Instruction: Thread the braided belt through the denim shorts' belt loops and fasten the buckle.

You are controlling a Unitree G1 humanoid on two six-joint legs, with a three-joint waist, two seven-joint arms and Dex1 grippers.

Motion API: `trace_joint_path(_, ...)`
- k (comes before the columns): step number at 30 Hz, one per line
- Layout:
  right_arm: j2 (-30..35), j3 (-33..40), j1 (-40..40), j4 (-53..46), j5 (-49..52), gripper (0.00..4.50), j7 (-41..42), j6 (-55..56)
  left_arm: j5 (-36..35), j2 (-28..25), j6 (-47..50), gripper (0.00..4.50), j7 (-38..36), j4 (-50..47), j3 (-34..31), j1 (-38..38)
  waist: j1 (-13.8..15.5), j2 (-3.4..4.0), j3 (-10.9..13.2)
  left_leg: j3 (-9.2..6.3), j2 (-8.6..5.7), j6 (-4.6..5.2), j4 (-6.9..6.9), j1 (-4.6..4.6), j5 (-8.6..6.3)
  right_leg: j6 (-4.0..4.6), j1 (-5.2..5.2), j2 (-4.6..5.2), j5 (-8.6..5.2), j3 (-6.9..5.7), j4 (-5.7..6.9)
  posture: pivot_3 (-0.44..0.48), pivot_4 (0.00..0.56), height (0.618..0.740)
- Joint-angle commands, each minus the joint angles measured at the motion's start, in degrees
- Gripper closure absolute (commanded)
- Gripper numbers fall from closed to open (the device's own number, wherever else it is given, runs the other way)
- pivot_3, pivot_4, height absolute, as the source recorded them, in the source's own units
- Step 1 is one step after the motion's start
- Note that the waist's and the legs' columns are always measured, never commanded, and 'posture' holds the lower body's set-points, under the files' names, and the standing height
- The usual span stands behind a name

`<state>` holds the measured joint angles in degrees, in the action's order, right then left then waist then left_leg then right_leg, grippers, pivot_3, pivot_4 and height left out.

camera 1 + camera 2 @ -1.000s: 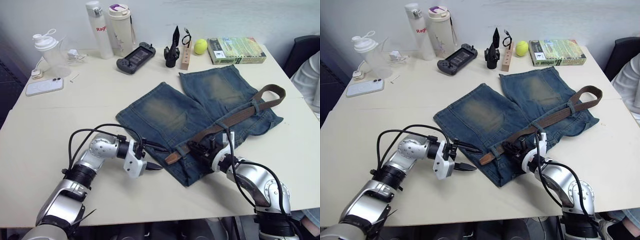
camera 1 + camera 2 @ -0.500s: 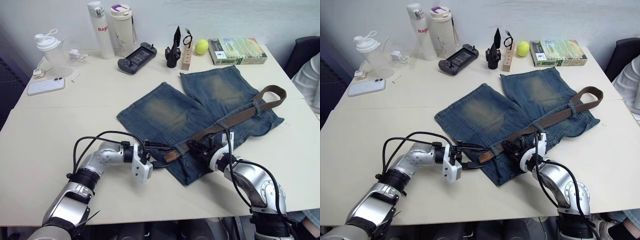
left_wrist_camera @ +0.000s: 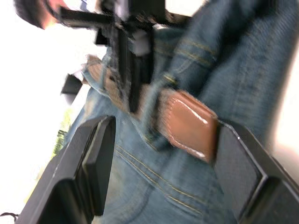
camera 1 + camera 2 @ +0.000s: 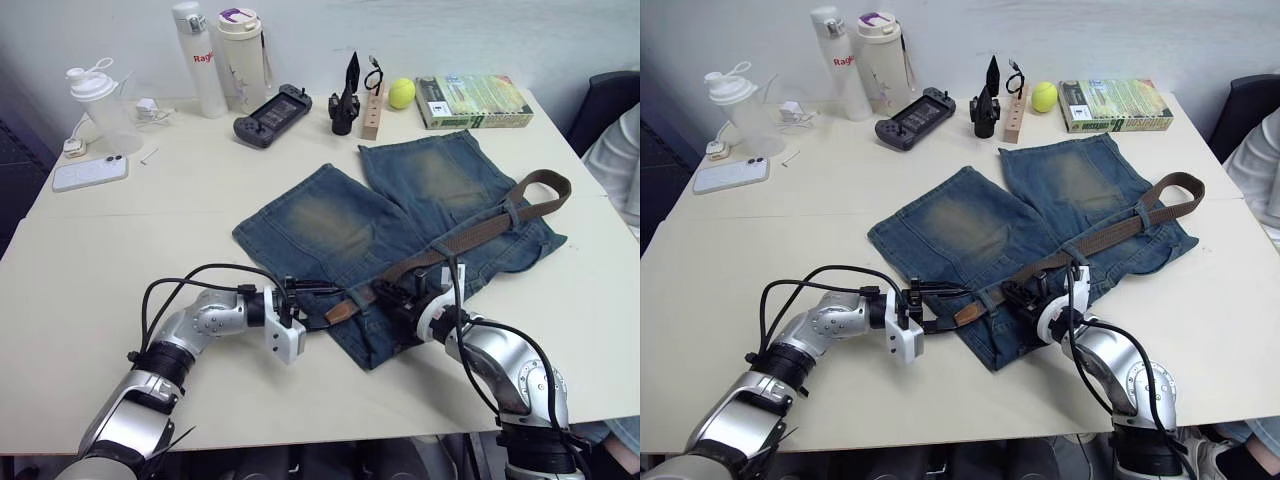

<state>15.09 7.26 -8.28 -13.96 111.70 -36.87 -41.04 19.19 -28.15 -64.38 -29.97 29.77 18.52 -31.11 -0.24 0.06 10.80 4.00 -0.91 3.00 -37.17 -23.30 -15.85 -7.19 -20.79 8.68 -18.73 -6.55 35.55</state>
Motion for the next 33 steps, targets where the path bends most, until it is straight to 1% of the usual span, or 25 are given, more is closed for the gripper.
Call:
trace_joint_path(1, 0.0, -0.5, 0.2, -1.2, 1.3, 4.50, 0.1, 0.1, -6.6, -2.5, 0.3, 1.19, -2.1, -4.0, 0.8, 1.4, 0.0, 0.00, 0.0, 0.00, 0.02, 0.00, 0.00, 0.00, 0.00, 0.00, -0.01, -0.01, 0.00, 0.01, 0.01, 0.000, 0.150, 0.724)
trace_joint_path(4, -0.1, -0.7, 0.1, -1.1, 1.3, 4.50, 0.2, 0.3, -4.4, -3.3, 1.0, 1.19, -1.6, -3.4, 0.3, 1.1, 0.0, 0.00, 0.0, 0.00, 0.03, -0.02, -0.01, 0.00, 0.00, 0.00, 0.00, -0.02, 0.00, 0.04, 0.01, 0.000, 0.150, 0.724)
trace_joint_path(9, -0.3, -1.2, 0.3, -1.4, 1.3, 4.50, 0.3, 0.7, -1.2, -2.2, 2.1, 1.19, 0.1, -3.1, 0.2, 0.1, 0.1, 0.00, 0.0, 0.02, 0.03, -0.01, -0.02, 0.00, -0.01, 0.00, 0.00, -0.03, 0.00, 0.02, 0.01, 0.000, 0.150, 0.724)
trace_joint_path(11, -0.2, -1.3, 0.3, -1.4, 1.3, 4.50, 0.2, 0.8, -1.4, -2.2, 2.0, 1.19, -0.2, -3.0, 0.7, 0.0, 0.1, 0.00, 0.0, 0.02, 0.03, -0.01, -0.01, 0.00, -0.01, 0.00, -0.01, -0.03, 0.00, 0.01, 0.01, 0.000, 0.150, 0.724)
trace_joint_path(15, -0.2, -1.2, 0.0, -1.2, 1.3, 4.50, 0.2, 1.1, -6.4, -3.2, 1.8, 1.19, -4.3, -3.7, 3.3, 1.1, 0.0, 0.00, 0.0, 0.04, 0.04, -0.02, 0.02, 0.00, -0.01, 0.00, -0.04, -0.03, 0.00, 0.01, 0.01, 0.000, 0.150, 0.724)
trace_joint_path(18, -0.1, -1.3, -0.1, -1.1, 1.3, 4.50, 0.3, 1.0, -5.0, -3.7, 1.3, 1.19, -4.6, -2.8, 3.6, 1.0, 0.0, 0.00, 0.0, 0.04, 0.04, -0.02, 0.00, -0.01, -0.01, 0.00, -0.03, -0.03, 0.00, 0.01, 0.01, 0.000, 0.150, 0.724)
trace_joint_path(21, -0.2, -1.3, -0.2, -1.1, 1.3, 4.50, 0.3, 1.0, -0.4, -2.6, 2.7, 1.19, -1.9, -1.7, 2.3, -0.5, 0.1, 0.00, 0.0, 0.04, 0.03, -0.02, 0.00, 0.00, -0.01, 0.00, -0.03, -0.02, 0.00, 0.02, 0.01, 0.000, 0.150, 0.724)
trace_joint_path(26, -0.3, -1.4, -0.3, -1.2, 1.3, 4.50, 0.3, 1.0, 4.4, -1.1, 4.3, 1.19, 2.1, -1.9, 1.7, -1.5, 0.1, 0.00, 0.0, 0.05, 0.03, -0.01, -0.01, -0.01, -0.01, 0.00, -0.02, -0.03, 0.00, 0.01, 0.01, 0.000, 0.150, 0.724)
trace_joint_path(29, -0.1, -1.5, -0.1, -1.3, 1.3, 4.50, 0.3, 1.0, 4.9, -1.3, 4.0, 1.19, 3.0, -1.9, 1.9, -1.4, 0.1, 0.00, 0.0, 0.05, 0.03, -0.01, 0.01, -0.01, -0.01, 0.00, -0.03, -0.03, 0.00, 0.01, 0.01, 0.000, 0.150, 0.724)
trace_joint_path(33, 0.1, -1.5, -0.1, -1.3, 1.3, 4.50, 0.4, 1.0, 1.8, -2.4, 2.5, 1.19, 2.7, -3.2, 1.9, -0.5, 0.1, 0.00, 0.0, 0.05, 0.04, -0.02, 0.00, -0.01, -0.01, 0.00, -0.03, -0.02, 0.00, 0.01, 0.01, 0.000, 0.150, 0.724)
